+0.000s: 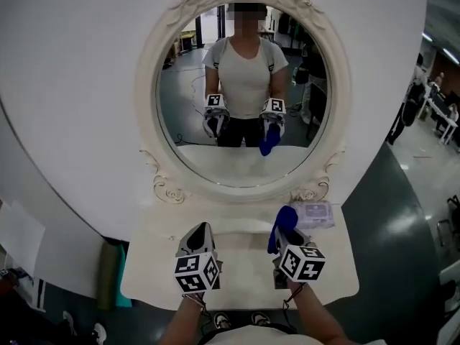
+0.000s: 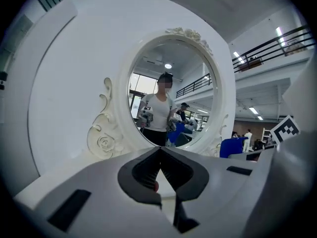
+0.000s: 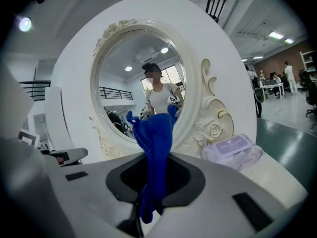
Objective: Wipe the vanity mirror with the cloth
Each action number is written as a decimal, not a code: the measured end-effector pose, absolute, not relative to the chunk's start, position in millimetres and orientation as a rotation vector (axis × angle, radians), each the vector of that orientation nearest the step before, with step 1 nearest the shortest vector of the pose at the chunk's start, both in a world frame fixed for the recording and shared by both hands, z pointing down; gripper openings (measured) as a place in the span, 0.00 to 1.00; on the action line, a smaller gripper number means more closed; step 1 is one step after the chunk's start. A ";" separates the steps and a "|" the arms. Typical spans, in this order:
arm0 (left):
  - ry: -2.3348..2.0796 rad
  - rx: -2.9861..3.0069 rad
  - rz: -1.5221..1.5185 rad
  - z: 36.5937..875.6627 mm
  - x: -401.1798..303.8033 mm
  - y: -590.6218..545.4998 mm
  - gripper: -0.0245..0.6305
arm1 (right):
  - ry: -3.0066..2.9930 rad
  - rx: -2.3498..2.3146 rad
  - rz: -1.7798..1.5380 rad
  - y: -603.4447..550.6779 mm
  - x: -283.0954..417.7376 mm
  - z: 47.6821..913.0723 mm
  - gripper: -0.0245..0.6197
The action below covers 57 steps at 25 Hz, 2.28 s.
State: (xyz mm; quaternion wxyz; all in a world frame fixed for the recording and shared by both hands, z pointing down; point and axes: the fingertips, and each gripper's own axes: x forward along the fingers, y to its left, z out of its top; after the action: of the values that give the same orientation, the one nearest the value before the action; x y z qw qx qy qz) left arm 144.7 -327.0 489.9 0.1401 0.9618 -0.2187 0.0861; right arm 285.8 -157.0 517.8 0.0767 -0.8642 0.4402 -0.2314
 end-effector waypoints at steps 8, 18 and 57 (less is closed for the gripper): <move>-0.449 2.830 0.290 490.8 170.2 -338.2 0.04 | 1.293 -2.615 -0.703 -174.7 253.7 522.2 0.14; -0.455 3.012 0.109 377.5 185.4 -385.9 0.04 | 1.864 -2.734 -0.406 -266.4 251.0 413.0 0.14; -0.805 3.192 -0.131 134.8 190.2 -496.2 0.04 | 1.832 -3.530 1.019 -440.9 259.7 117.7 0.14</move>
State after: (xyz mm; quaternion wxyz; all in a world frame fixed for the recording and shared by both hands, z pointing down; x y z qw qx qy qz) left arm 190.2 -496.2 134.8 -0.0764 0.9661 -0.2436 -0.0395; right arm 259.7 -440.9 117.7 -0.4633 -0.7620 0.3954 0.2199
